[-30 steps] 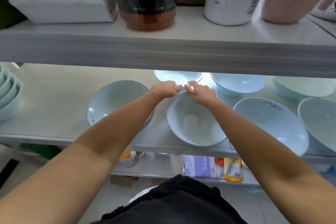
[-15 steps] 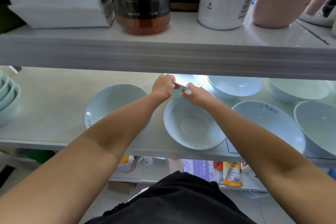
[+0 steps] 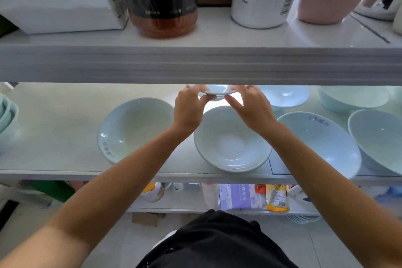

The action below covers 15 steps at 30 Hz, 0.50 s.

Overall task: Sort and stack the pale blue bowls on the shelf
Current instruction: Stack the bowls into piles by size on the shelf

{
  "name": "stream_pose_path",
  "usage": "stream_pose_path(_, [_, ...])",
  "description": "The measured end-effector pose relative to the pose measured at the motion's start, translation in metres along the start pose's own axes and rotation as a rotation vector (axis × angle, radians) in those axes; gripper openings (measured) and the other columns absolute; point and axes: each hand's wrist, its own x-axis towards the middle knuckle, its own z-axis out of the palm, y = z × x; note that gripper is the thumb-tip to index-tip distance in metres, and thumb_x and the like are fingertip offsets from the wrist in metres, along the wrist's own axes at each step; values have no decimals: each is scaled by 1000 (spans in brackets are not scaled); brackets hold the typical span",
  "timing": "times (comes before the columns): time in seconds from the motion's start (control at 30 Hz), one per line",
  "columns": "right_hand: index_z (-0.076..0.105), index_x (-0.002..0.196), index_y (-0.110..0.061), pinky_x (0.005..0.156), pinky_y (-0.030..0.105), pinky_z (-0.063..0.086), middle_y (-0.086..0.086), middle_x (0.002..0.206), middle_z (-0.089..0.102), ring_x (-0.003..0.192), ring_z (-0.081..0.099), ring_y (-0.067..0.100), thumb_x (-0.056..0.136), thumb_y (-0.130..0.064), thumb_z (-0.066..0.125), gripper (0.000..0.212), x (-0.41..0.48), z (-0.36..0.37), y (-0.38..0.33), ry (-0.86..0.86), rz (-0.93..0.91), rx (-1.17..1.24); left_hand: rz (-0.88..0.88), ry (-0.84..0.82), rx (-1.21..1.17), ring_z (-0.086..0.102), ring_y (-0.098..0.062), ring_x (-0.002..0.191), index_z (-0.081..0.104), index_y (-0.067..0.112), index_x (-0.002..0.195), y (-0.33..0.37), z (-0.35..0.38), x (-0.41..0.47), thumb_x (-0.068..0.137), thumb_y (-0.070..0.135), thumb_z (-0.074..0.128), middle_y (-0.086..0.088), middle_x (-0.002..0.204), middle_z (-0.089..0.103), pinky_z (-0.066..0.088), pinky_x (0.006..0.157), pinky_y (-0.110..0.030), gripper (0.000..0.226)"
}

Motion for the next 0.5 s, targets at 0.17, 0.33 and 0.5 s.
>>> stream_pose_path(0.17, [56,103,-16,77,33,47,8,106,64,105,55,25,91,-42,53,29,-50,-10,0,37,-5,19,56,-85,-47,63,-24,76,70,17,82,2,-2,-40,80,34,66,-1,78,71,50,69,-38,17])
stream_pose_path(0.33, [56,102,-16,73,36,51,9,108,64,107,55,27,89,-43,57,30,-92,-9,2,30,41,2,-2,-165,-55,65,-23,81,71,16,89,7,-1,-75,83,26,69,-7,88,71,51,69,-31,12])
stream_pose_path(0.5, [50,103,-20,79,35,51,9,110,61,108,54,26,85,-53,47,38,-119,-1,7,-4,29,-15,6,-221,-37,66,-23,86,69,18,94,4,-1,-100,87,28,66,-8,97,70,54,71,-29,13])
